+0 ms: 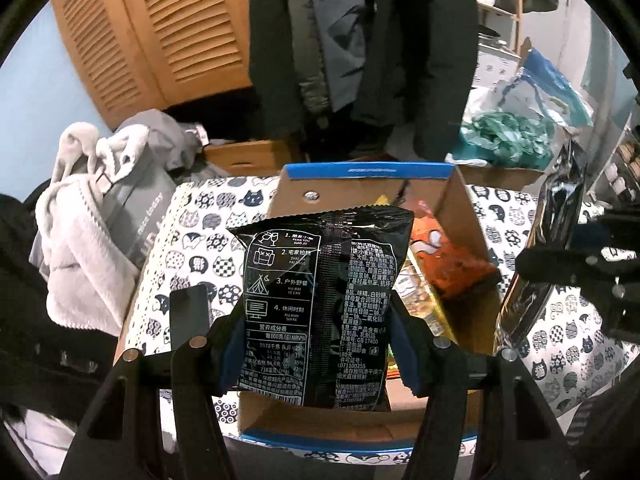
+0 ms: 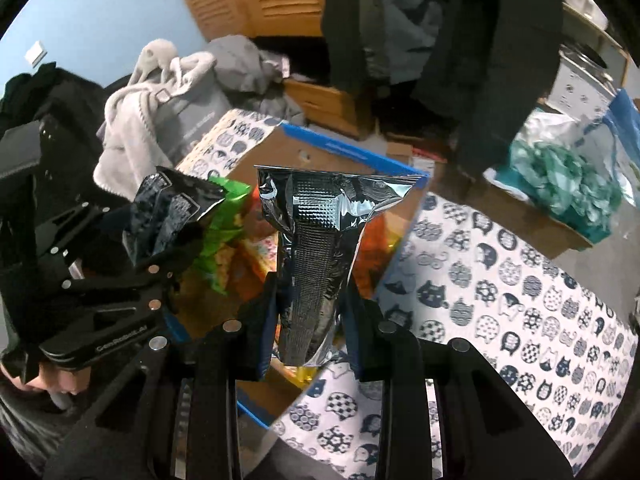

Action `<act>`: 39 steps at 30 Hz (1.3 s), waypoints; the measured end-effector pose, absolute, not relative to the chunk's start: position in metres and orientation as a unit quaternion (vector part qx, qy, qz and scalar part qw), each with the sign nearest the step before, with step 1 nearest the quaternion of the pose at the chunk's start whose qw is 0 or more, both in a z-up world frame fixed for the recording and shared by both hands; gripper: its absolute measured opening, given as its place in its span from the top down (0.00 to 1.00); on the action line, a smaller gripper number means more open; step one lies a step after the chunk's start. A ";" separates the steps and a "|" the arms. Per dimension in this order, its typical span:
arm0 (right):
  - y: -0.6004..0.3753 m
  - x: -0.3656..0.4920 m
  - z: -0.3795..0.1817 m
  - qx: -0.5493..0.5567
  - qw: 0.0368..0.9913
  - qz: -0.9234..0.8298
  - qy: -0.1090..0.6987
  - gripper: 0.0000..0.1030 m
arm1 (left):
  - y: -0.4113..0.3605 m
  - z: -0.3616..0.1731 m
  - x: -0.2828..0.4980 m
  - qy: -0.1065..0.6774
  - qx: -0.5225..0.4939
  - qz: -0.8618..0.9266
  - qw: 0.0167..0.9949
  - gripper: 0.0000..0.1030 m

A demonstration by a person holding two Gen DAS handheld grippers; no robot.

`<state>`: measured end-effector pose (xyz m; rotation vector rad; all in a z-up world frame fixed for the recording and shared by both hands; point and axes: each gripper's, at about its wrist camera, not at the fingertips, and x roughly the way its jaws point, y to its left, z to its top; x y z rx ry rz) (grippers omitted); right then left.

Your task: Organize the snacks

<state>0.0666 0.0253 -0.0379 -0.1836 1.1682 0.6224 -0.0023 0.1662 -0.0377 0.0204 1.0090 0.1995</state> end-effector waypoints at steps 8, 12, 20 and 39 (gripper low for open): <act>0.043 0.067 -0.057 -0.092 0.766 0.293 0.565 0.73 | 0.178 -0.044 -0.003 0.491 -0.010 0.101 0.865 0.38; 0.048 0.069 -0.060 -0.092 0.763 0.293 0.570 0.70 | 0.177 -0.043 -0.004 0.493 -0.013 0.104 0.864 0.37; 0.041 0.068 -0.050 -0.087 0.779 0.281 0.554 0.38 | 0.169 -0.032 -0.006 0.477 0.009 0.116 0.871 0.21; -0.027 0.050 -0.001 -0.057 0.832 0.235 0.498 0.28 | 0.120 0.017 -0.022 0.421 0.048 0.081 0.902 0.12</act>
